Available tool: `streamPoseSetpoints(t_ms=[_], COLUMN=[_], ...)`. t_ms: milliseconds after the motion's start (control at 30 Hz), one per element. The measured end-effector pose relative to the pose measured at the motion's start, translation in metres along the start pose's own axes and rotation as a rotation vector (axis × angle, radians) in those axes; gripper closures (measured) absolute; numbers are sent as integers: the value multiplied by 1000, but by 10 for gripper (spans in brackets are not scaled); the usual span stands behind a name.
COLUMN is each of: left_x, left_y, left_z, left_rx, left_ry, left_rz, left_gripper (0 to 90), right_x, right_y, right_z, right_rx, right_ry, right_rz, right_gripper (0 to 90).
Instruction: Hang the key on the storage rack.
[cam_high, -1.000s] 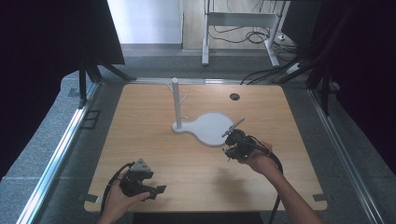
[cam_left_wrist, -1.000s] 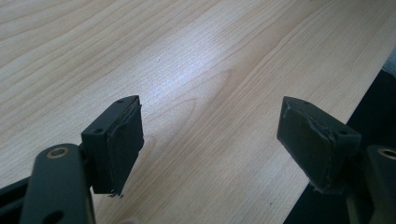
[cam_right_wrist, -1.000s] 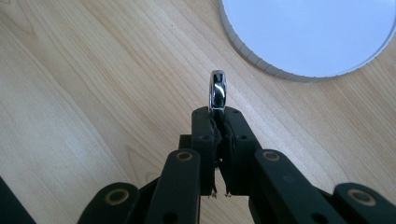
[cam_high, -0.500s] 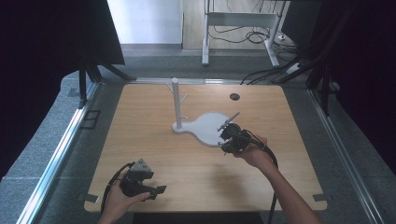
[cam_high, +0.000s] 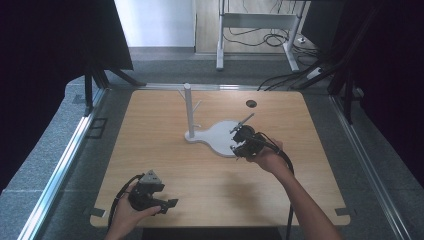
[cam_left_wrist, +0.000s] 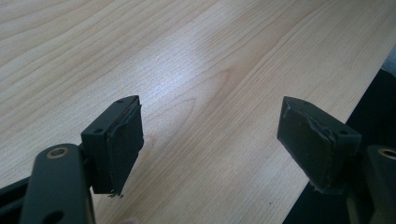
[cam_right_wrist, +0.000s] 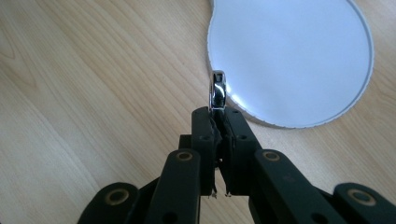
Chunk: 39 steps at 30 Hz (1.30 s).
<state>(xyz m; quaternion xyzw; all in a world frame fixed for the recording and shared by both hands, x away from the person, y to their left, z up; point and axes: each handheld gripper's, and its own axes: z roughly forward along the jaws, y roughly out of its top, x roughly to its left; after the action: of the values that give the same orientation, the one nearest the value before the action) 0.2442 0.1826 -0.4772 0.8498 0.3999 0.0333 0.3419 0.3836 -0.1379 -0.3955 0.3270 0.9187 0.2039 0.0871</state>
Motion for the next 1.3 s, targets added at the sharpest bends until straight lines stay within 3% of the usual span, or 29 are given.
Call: streamPoseSetpoints(t_ms=[367, 1300], left_x=[0, 0], left_y=[0, 0], left_z=[0, -1], left_rx=[3, -2], left_ry=[-1, -4], left_rz=[2, 4], left_gripper=[230, 230], right_x=[-3, -9], right_y=[16, 50], right_z=[-1, 9], right_rx=[-24, -11], right_ry=[-10, 3], right_rz=[-14, 6], right_gripper=[844, 844])
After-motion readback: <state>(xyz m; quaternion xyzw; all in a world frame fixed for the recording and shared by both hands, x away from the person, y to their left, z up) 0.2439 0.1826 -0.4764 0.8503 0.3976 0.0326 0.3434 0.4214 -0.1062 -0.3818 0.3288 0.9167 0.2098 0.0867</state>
